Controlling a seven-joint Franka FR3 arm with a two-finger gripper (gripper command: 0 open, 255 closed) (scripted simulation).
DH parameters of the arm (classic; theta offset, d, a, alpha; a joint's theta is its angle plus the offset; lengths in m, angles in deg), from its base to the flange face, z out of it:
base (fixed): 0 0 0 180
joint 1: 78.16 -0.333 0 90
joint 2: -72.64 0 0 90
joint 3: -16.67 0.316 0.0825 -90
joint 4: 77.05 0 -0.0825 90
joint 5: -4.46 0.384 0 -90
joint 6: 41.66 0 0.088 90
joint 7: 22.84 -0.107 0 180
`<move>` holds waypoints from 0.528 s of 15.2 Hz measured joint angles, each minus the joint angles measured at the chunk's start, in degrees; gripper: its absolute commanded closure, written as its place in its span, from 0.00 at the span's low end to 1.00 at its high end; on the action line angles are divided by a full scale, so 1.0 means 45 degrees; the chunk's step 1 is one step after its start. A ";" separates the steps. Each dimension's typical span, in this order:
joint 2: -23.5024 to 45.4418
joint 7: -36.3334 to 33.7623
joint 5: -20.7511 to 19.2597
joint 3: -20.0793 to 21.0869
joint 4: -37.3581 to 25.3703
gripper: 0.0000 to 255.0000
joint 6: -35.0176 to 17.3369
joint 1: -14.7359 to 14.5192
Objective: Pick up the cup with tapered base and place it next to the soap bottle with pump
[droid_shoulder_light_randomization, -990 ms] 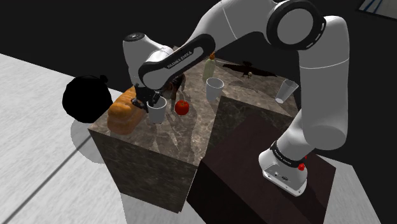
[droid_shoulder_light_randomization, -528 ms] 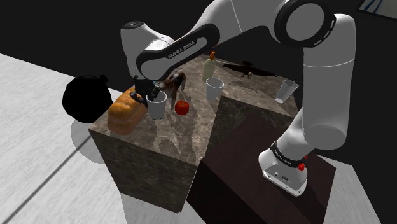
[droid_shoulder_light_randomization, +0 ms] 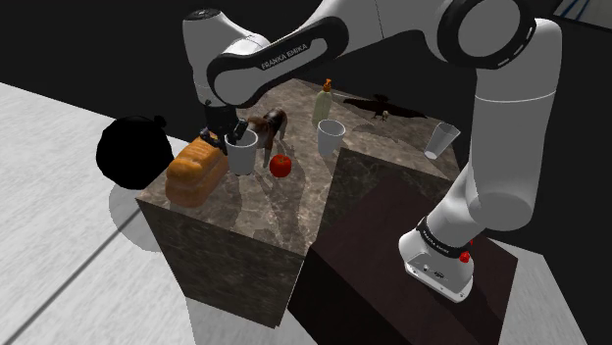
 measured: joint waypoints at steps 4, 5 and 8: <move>-0.0347 0.0112 0.0156 0.0083 -0.0222 1.00 0.0548 0.0036; -0.0425 0.0126 0.0187 0.0101 -0.0268 1.00 0.0667 0.0038; -0.0627 0.0213 0.0289 0.0149 -0.0533 1.00 0.1122 0.0053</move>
